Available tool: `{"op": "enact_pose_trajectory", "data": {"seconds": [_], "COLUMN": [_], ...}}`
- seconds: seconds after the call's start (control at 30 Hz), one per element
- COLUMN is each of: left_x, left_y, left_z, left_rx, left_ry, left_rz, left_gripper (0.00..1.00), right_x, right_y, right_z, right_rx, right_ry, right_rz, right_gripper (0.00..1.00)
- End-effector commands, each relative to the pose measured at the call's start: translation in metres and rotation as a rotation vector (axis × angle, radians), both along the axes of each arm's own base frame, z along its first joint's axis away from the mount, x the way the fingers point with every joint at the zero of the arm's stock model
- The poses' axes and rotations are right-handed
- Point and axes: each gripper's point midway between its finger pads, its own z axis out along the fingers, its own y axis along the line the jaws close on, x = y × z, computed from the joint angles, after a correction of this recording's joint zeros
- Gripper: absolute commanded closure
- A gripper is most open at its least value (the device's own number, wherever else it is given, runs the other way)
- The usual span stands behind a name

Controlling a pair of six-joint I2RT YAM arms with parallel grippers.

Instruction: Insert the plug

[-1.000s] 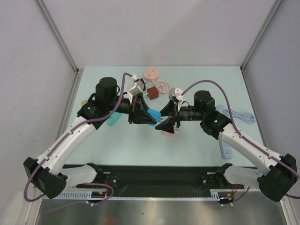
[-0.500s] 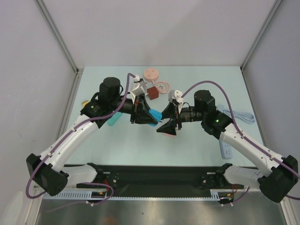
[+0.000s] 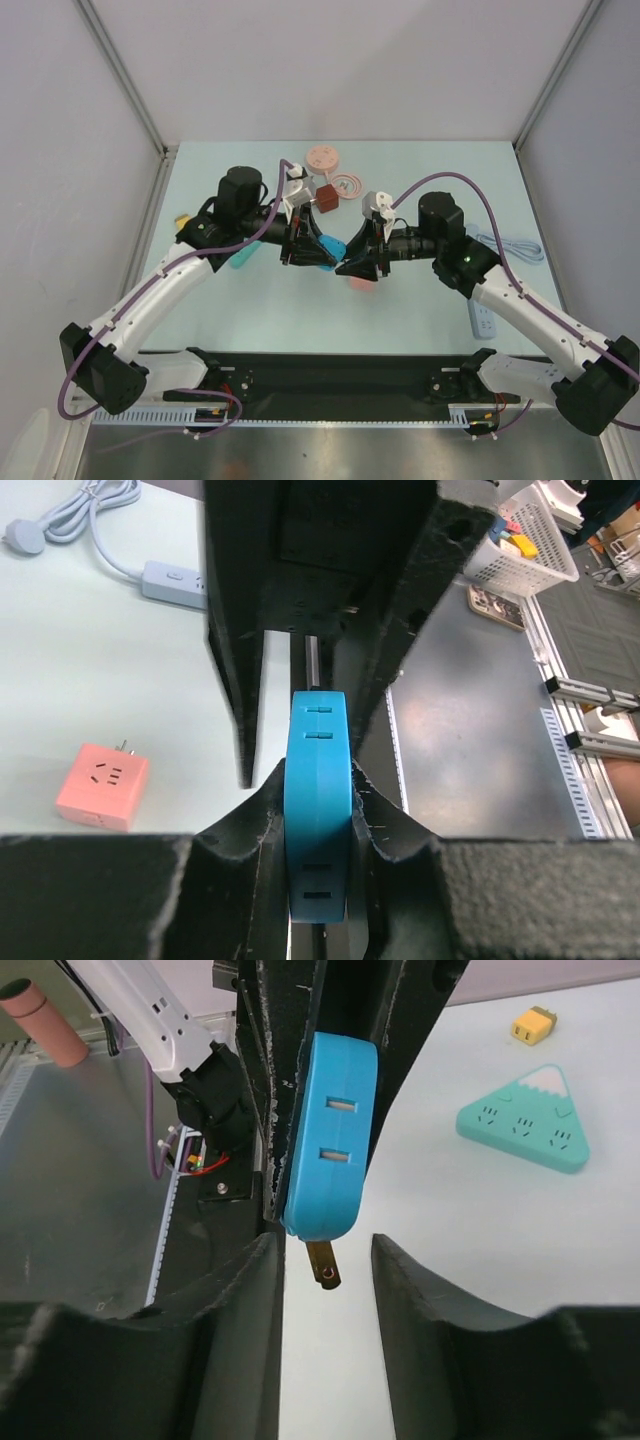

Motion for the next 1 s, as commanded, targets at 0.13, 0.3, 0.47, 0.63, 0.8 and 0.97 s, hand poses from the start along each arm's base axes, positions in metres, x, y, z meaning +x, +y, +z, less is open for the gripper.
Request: {"op": "enact_pose_trajectory", "data": {"seconds": [0.13,0.3,0.47,0.63,0.8,0.97], "left_x": [0.008,0.009,0.011,0.011,0.020,0.012], "left_y": [-0.002,-0.001,-0.002,-0.003,-0.004,0.001], "left_z": [-0.003,-0.002,-0.001,0.002,0.020,0.086], "left_rx": [0.006,0.007,0.004,-0.008,-0.079,-0.391], "left_ry": [-0.071,-0.079,-0.085,-0.071,-0.119,-0.174], "left_rz": [0.033,0.046,0.057,0.056,0.132,0.222], "left_gripper": [1.00,1.00,1.00,1.00,1.00,1.00], "right_x": [-0.007,-0.005,0.005,0.012,-0.003,-0.026], "right_y": [-0.001,0.000,0.001,-0.002,-0.009,-0.008], "right_z": [0.031,0.031,0.022,0.017,0.021,0.053], "right_rx": [0.067,0.066,0.046,0.034,0.085,0.279], "right_ry": [-0.069,-0.065,-0.049,-0.030,-0.022,0.051], "right_rz": [0.006,-0.024,-0.074,-0.109,-0.085,-0.018], "right_gripper": [0.75,0.89,0.92,0.59,0.35,0.41]}}
